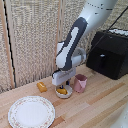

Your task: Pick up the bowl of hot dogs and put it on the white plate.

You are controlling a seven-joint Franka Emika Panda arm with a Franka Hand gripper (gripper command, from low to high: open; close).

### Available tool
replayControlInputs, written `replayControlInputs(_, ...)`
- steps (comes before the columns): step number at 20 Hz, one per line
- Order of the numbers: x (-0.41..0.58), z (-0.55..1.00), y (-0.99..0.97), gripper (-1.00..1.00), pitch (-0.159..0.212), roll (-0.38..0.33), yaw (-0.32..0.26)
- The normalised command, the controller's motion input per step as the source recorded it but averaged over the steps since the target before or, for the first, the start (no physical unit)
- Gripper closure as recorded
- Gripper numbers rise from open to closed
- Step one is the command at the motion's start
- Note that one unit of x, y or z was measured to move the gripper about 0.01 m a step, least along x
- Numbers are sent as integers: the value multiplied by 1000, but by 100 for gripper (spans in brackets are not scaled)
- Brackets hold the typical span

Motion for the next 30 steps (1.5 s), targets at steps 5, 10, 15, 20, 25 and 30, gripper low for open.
replayControlInputs(5,-79,-117,16,100,0,-87,12)
replayControlInputs(10,-77,-69,0,100,0,-30,40)
replayControlInputs(15,-93,-46,0,100,0,-11,61)
replayControlInputs(20,-26,580,-7,100,-5,107,7)
replayControlInputs(25,-17,942,-57,100,0,95,-40)
replayControlInputs(30,0,854,10,100,0,119,-38)
